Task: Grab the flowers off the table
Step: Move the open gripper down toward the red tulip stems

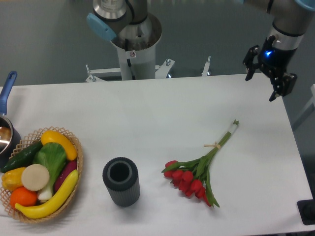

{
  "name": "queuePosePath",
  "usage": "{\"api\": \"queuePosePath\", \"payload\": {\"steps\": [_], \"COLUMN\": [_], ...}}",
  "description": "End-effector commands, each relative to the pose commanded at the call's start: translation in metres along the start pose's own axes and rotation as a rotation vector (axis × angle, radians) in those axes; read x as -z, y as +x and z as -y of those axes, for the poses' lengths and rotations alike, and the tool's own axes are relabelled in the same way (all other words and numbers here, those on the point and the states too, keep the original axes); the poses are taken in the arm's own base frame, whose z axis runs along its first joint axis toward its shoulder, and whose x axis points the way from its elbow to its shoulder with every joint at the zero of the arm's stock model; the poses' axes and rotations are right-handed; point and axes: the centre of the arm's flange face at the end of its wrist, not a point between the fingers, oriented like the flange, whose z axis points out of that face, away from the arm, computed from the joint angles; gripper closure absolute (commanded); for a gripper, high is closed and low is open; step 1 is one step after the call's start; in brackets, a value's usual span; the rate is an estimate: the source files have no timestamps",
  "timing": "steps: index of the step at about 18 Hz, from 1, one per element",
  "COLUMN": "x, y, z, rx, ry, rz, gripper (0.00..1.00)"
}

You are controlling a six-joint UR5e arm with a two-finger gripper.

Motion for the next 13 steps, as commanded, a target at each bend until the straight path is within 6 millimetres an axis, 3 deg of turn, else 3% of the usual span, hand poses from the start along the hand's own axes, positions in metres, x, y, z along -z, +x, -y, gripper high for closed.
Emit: {"api": "queuePosePath", "payload": {"steps": [6, 13], "x": [0.000, -0.026], "y": [0.000, 0.002], "z": [0.002, 0.021], "rx": [0.038, 0.240], "ry": [0.047, 0.101], "rz": [0.008, -0.026], "gripper": [0.00, 0.00]}}
